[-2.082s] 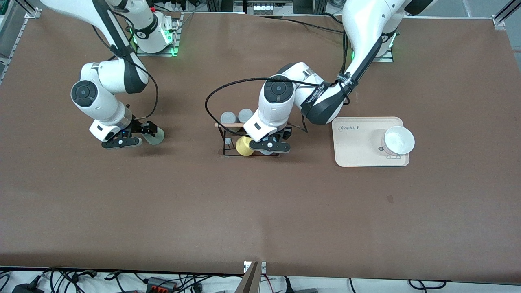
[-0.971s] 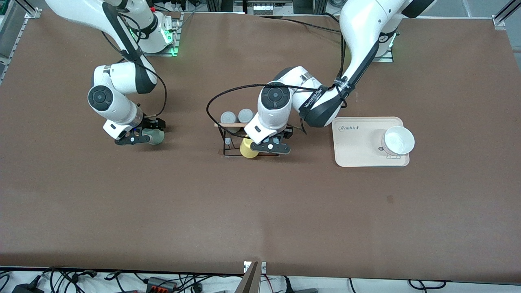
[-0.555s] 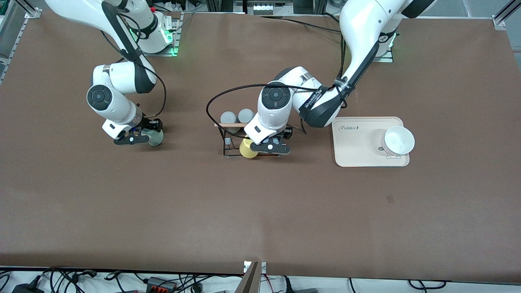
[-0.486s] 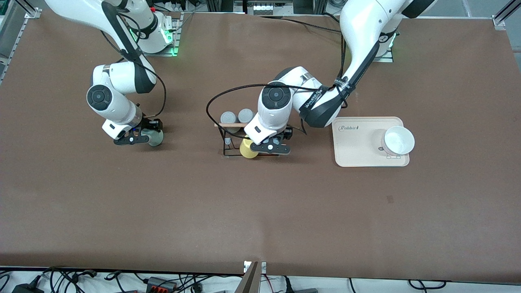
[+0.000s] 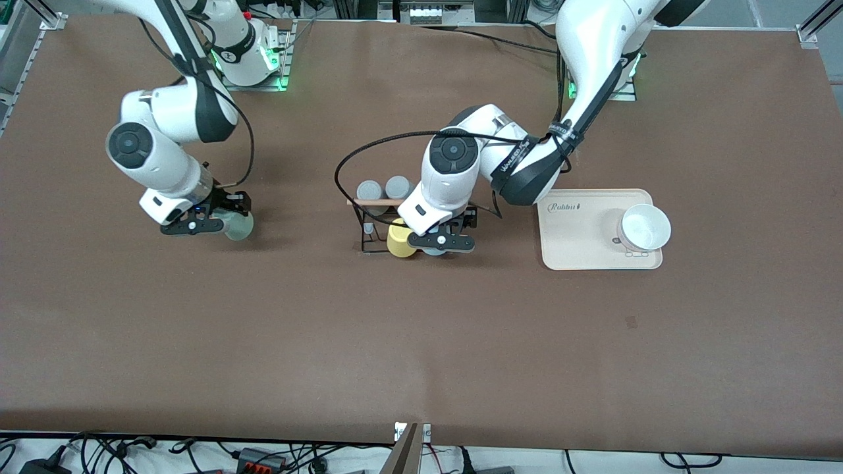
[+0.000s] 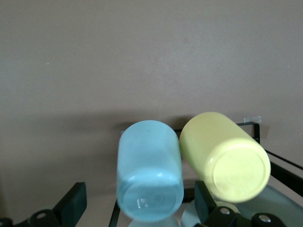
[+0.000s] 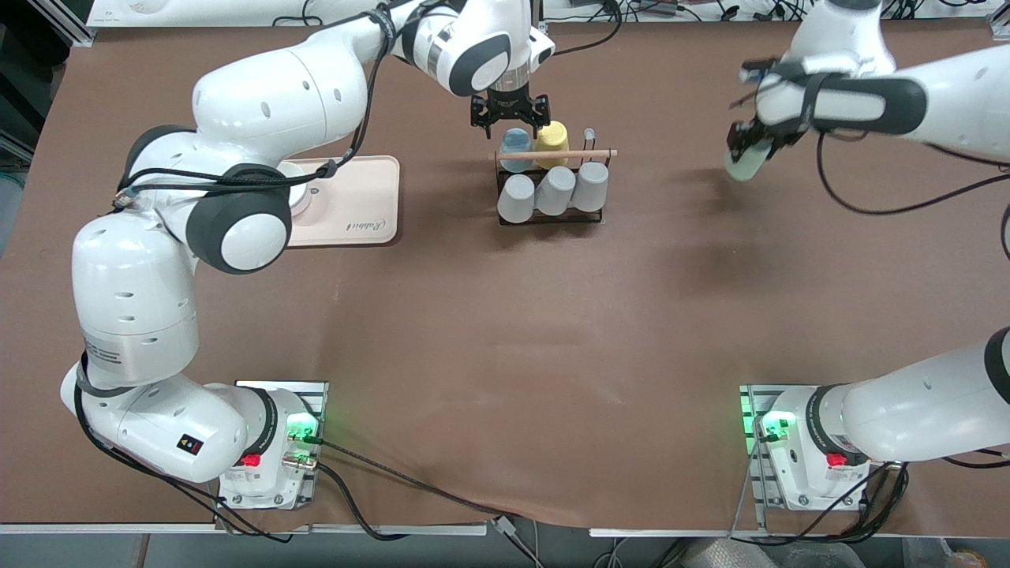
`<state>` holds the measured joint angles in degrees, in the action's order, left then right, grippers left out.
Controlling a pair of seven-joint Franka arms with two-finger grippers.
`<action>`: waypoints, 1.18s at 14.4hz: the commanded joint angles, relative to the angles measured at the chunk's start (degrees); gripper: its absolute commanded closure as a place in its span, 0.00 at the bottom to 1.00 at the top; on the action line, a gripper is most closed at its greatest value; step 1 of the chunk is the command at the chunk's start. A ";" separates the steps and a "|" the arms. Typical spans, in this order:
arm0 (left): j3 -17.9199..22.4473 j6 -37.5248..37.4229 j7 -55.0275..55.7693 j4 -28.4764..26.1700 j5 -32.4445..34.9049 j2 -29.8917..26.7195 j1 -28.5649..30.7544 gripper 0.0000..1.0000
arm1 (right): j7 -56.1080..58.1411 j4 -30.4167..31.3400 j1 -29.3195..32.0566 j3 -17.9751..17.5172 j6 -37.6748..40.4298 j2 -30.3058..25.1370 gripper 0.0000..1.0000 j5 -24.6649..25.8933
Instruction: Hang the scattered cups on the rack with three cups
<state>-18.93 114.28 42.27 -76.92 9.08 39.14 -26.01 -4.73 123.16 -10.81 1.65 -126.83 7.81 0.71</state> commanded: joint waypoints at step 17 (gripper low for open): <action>-1.10 -29.84 -40.51 -8.49 -1.78 -26.73 36.63 0.00 | -45.09 -39.49 -18.80 -7.18 13.11 18.73 0.69 -2.82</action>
<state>-18.87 81.56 3.60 -79.24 8.71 15.84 6.95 -47.37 86.47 -28.26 -5.80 -113.60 24.04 -2.72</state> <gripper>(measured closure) 0.000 0.322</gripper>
